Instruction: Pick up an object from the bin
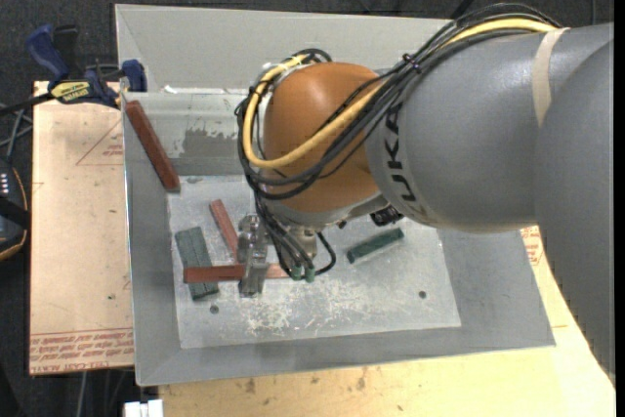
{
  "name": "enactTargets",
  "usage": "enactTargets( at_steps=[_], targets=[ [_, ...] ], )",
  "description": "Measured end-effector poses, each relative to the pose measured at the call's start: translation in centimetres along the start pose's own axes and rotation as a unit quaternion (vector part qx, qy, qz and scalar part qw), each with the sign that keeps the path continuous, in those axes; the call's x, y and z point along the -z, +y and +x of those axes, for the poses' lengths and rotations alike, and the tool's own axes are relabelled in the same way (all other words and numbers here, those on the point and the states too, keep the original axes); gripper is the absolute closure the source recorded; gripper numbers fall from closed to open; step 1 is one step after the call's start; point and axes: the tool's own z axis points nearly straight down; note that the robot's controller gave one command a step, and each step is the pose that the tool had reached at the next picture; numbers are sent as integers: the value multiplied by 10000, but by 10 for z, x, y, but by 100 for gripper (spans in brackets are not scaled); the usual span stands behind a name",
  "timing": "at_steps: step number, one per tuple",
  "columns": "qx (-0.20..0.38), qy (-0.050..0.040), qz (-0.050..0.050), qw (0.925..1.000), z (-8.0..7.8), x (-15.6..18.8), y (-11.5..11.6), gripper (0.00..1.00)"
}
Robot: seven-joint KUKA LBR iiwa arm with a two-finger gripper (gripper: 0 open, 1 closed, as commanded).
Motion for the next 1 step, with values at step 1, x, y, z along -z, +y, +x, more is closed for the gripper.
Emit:
enactTargets(
  at_steps=[1],
  targets=[
    [0, 1, 0, 10000, 0, 0, 0, 100]
  ],
)
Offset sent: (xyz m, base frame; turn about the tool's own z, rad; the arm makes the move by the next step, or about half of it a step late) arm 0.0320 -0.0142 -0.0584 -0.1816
